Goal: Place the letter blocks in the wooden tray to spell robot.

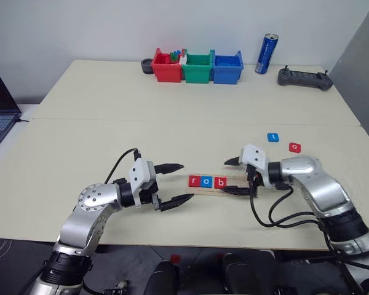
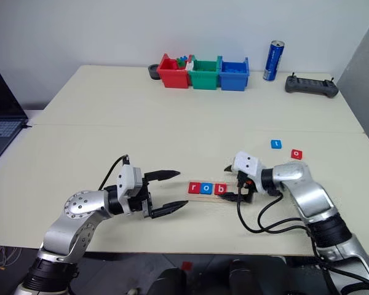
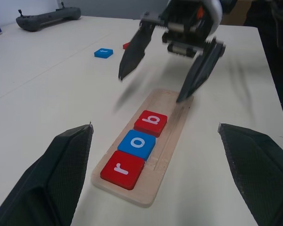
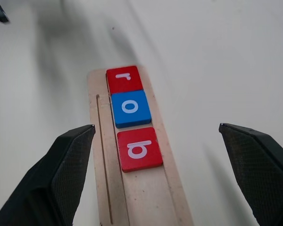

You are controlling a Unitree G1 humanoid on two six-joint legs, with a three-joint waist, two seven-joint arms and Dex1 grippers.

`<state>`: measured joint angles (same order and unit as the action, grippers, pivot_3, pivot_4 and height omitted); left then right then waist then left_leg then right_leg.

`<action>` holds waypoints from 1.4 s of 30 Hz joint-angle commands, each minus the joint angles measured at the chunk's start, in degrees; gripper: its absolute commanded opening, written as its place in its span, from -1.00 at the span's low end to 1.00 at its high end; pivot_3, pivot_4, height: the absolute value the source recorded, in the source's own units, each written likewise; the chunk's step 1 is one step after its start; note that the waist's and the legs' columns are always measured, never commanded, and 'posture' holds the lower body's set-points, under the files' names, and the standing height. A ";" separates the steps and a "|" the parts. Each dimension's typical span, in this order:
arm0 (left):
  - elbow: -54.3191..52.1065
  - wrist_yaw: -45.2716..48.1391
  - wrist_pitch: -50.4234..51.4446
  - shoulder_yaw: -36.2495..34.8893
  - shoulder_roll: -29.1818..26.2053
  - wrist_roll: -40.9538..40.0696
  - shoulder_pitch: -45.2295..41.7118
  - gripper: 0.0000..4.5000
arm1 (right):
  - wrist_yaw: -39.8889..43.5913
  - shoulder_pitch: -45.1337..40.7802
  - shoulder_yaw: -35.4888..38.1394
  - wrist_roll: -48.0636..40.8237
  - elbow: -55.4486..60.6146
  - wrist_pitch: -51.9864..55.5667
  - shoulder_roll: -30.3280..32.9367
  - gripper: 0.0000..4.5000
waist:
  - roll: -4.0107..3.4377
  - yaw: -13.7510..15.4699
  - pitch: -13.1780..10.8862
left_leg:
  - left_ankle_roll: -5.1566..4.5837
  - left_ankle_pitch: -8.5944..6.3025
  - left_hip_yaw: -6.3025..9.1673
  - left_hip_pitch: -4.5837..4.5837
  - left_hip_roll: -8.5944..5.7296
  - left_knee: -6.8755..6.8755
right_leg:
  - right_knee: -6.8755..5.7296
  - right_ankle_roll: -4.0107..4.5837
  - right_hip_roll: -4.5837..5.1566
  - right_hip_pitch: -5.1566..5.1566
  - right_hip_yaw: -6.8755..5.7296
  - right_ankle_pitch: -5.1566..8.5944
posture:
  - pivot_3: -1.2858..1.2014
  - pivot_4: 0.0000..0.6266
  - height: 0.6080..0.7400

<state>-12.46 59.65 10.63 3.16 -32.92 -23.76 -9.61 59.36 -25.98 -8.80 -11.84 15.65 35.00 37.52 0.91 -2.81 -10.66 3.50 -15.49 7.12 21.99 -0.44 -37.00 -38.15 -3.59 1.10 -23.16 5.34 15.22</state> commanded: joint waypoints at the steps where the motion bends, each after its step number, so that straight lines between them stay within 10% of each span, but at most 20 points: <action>1: -1.01 0.50 -0.74 -0.09 0.03 -0.52 -0.82 1.00 | -7.05 5.01 8.13 -3.49 11.22 9.62 0.51 0.99 | 0.00 0.19 0.00 | 0.00 0.00 0.02 0.01 0.00 0.01 | 0.00 0.00 0.00 0.01 -0.02 0.00 | 0.03 -0.52 1.00; 18: 7.75 4.97 -3.58 3.66 3.71 0.53 -9.66 1.00 | -45.82 12.10 21.16 8.41 6.19 15.66 -13.21 0.99 | -0.01 0.41 0.03 | 0.01 0.01 -0.16 -0.08 -0.01 -0.02 | -0.11 0.00 -0.05 0.00 0.15 0.00 | 0.03 -0.52 1.00; 42: 6.24 4.17 -3.35 2.85 2.99 0.84 -8.64 1.00 | -57.87 -9.20 25.67 6.85 -35.53 2.50 -18.28 0.99 | -0.02 -0.90 0.04 | 0.00 0.01 -0.20 -0.21 -0.01 -0.06 | -0.50 0.02 -0.08 -0.06 0.24 0.02 | 0.03 -0.52 1.00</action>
<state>-4.12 64.14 7.42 6.99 -29.26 -22.74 -18.34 2.75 -34.81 15.49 -4.64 -18.51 37.72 18.83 0.89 -3.71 -10.63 3.50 -15.48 6.93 21.77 -0.45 -37.05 -38.64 -3.57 1.02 -23.22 5.57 15.24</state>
